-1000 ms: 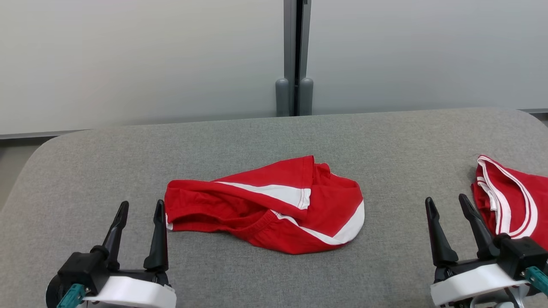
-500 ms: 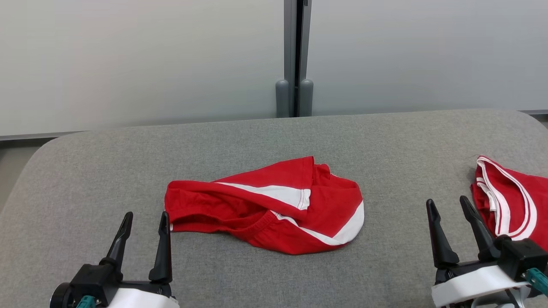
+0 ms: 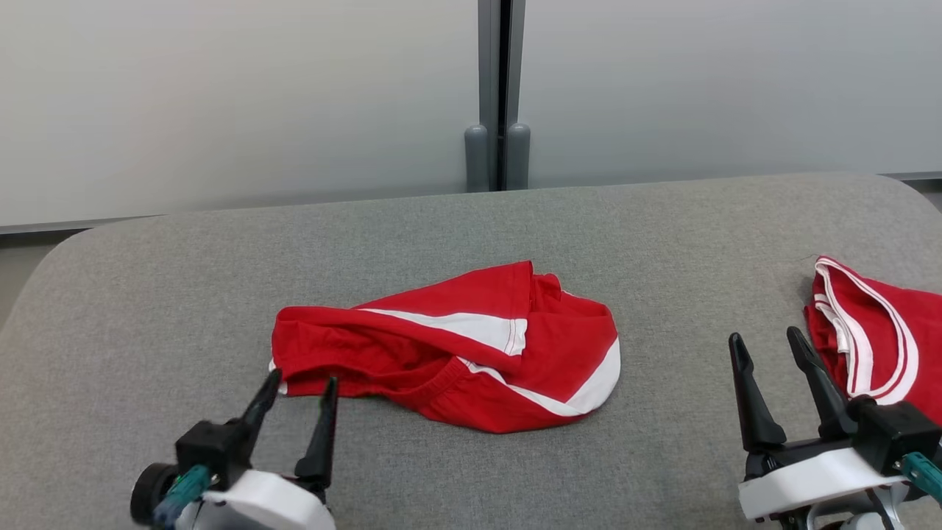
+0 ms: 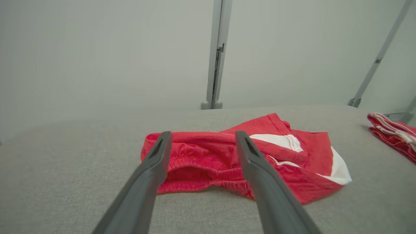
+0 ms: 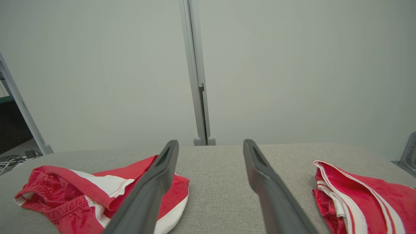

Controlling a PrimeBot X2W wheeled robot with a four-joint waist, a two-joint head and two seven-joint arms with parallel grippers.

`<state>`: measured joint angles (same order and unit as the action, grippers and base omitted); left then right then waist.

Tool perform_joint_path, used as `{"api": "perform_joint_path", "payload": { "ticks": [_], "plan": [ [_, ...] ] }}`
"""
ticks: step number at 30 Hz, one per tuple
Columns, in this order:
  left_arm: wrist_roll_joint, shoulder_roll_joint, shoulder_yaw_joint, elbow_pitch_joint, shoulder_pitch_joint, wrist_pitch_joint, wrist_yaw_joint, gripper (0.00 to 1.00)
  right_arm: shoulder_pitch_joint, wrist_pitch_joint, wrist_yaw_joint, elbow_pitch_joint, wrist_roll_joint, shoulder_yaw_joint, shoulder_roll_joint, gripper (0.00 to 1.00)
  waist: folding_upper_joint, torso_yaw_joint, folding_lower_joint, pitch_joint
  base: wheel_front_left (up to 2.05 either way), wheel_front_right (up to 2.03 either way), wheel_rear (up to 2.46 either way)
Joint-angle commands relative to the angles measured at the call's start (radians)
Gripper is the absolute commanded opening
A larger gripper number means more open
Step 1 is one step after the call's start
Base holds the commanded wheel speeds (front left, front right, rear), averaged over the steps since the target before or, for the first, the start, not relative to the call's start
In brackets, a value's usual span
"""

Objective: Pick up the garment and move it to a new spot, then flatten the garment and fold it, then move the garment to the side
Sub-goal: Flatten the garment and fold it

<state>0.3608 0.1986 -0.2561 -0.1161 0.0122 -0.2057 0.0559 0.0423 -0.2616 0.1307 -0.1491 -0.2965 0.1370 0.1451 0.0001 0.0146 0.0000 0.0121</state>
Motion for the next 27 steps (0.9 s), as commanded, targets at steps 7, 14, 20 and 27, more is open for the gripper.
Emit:
{"api": "perform_joint_path", "payload": {
  "ticks": [7,14,20,27],
  "plan": [
    [0.047,0.007,-0.110,-0.097,-0.187,0.356,-0.093,1.00,0.037,-0.005,0.000,0.008,0.008,0.002,0.006,1.00,-0.0001,0.037,0.0000,-0.047,0.00,0.00,0.00],
    [0.107,-0.020,-0.160,-0.153,-0.328,0.581,-0.134,1.00,0.075,-0.005,0.000,0.014,0.010,0.002,0.003,1.00,-0.0001,0.099,0.0000,-0.110,0.00,0.00,0.00],
    [0.145,-0.009,-0.188,-0.203,-0.399,0.694,-0.159,1.00,0.103,-0.005,0.000,0.019,0.007,0.004,-0.003,1.00,-0.0001,0.163,0.0000,-0.158,0.00,0.00,0.00],
    [0.161,-0.001,-0.217,-0.237,-0.420,0.753,-0.169,1.00,0.102,-0.005,0.000,0.019,0.012,-0.008,-0.009,1.00,-0.0001,0.191,0.0000,-0.170,0.00,0.00,0.00]
  ]
}}
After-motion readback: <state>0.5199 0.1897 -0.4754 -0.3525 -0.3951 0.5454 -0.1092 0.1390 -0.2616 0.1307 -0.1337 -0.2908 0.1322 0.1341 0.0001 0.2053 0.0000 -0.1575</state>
